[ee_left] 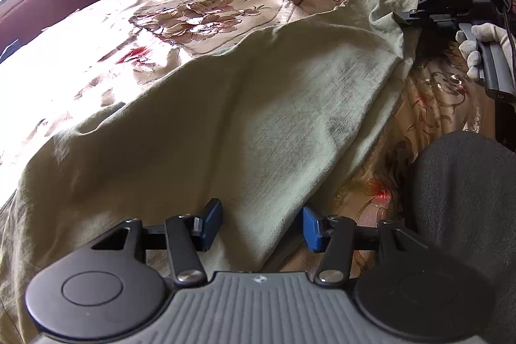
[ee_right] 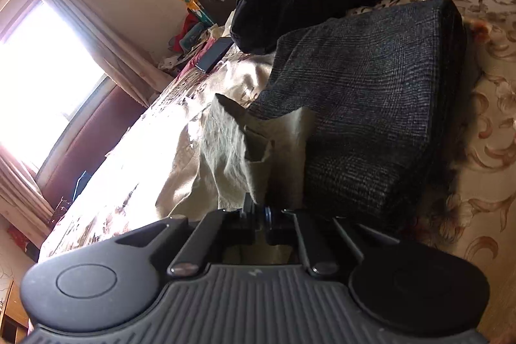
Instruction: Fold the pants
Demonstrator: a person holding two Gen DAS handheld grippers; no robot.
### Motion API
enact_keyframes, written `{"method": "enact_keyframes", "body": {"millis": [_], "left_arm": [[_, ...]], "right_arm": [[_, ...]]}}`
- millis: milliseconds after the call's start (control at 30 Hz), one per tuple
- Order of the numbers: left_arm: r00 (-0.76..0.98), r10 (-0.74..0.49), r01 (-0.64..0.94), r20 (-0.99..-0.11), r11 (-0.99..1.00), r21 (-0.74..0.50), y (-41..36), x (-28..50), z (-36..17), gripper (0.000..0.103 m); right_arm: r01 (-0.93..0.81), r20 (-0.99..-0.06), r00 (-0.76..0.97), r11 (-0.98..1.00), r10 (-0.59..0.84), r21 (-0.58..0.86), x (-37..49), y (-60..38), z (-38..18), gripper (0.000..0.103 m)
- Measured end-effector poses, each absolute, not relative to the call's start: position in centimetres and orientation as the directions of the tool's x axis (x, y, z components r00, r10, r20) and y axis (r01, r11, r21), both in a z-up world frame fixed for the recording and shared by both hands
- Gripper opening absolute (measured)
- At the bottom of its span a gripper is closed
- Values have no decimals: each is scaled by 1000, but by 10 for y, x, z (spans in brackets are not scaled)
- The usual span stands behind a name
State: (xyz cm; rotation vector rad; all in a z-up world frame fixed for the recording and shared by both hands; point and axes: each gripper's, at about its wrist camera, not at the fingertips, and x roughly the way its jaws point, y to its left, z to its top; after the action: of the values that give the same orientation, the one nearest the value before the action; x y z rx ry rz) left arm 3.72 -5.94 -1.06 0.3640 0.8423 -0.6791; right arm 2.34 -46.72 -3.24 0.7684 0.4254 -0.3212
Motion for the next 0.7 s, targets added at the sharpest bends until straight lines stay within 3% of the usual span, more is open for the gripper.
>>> {"method": "enact_keyframes", "body": {"millis": [167,333,400,467,500,600,700], "left_arm": [[481,-399,671,-781,740,35,-61,36,-11,65],[472,-411,677,-780,736,22,-60,34,-10,65],[468,-415,680,-781,733,19,-59,33,-10,65],[464,-417,685,-782,728,18,-58,31,-9,65],[462,-417,687,-782,726,19,-56,30,-9,65],[464,-406,684,-787,729,27,-46,25,-5,65],[500,-393,657,-772,753,42,-27,20,4,65]], "right_arm": [[433,-456,872,712,-177,553,40,-468,-16,10],[490,-445,850,731,-281,475,39,-461,5,3],[566,-490,796,725,-357,392,40,-460,5,11],[598,-528,762,720,-375,352,36,-458,2,11],[599,-522,764,717,-379,357,31,-456,2,11],[638,-493,746,692,-447,338,9,-441,11,31],[625,-454,756,725,-471,290,-1,-418,26,34]]}}
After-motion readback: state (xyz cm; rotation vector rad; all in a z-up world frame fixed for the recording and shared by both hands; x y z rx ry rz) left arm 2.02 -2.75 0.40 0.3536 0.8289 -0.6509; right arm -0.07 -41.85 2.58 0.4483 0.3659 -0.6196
